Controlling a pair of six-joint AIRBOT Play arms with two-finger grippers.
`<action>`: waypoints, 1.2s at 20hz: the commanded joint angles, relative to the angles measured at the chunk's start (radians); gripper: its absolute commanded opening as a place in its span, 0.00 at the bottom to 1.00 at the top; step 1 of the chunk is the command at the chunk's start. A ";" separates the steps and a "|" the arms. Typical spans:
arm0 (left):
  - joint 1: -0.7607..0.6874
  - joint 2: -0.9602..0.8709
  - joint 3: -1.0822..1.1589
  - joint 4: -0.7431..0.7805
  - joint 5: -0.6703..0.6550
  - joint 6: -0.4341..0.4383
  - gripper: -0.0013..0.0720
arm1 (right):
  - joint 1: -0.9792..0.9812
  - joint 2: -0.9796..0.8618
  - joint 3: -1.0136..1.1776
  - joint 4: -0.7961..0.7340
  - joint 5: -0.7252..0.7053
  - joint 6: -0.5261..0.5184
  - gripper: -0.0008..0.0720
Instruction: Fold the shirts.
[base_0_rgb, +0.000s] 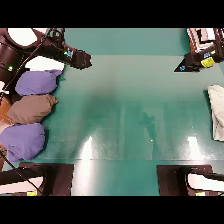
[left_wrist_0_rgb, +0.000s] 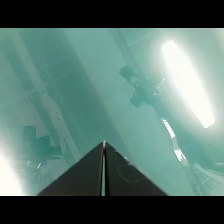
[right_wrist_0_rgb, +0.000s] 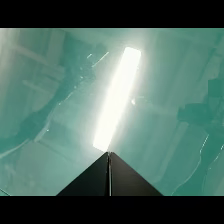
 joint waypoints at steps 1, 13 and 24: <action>-0.001 0.000 0.000 0.000 0.000 0.000 0.05 | 0.003 0.001 0.001 0.001 -0.004 0.003 0.04; -0.001 0.000 0.000 -0.006 0.001 -0.001 0.05 | 0.003 0.001 0.001 0.001 -0.012 0.003 0.04; 0.130 -0.102 0.000 0.571 0.321 -0.203 0.98 | 0.003 0.001 0.000 0.002 -0.022 0.003 0.04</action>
